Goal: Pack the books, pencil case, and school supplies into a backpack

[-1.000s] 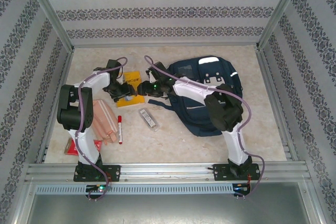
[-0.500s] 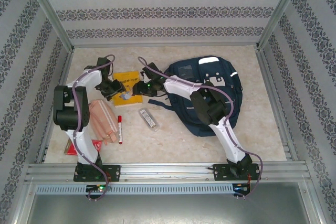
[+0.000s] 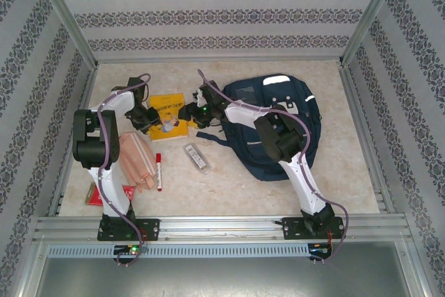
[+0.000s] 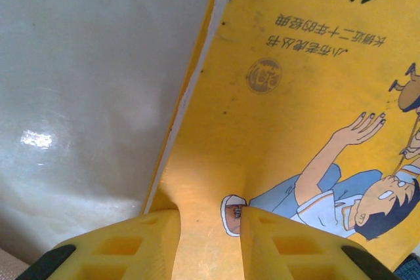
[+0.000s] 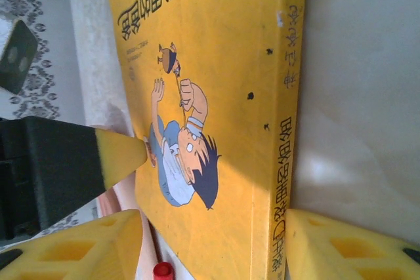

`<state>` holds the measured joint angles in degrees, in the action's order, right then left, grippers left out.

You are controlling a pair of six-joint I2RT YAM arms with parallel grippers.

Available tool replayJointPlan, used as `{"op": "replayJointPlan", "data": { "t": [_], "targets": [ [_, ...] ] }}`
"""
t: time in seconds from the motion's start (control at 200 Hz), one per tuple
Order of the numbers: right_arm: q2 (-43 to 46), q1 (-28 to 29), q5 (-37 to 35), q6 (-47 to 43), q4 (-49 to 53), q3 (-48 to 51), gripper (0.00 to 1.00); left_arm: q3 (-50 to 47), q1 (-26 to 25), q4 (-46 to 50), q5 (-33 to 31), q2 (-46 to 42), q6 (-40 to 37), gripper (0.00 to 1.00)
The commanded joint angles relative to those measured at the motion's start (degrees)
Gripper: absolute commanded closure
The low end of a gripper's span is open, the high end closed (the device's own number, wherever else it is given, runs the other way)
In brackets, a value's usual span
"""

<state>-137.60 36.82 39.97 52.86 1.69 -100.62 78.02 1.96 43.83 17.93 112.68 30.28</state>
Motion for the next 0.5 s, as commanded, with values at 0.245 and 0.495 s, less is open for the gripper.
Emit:
{"op": "replayJointPlan", "data": {
  "t": [0.245,0.495],
  "targets": [
    [-1.4,2.4,12.4,10.3,-26.1,1.6,0.44,-2.4,-0.6,-0.9,0.4,5.9,-2.5,0.68],
    [-1.6,2.9,10.1,7.6,-22.5,2.3,0.48,-2.3,-0.5,-0.9,0.9,5.3,-3.6,0.68]
  ]
}}
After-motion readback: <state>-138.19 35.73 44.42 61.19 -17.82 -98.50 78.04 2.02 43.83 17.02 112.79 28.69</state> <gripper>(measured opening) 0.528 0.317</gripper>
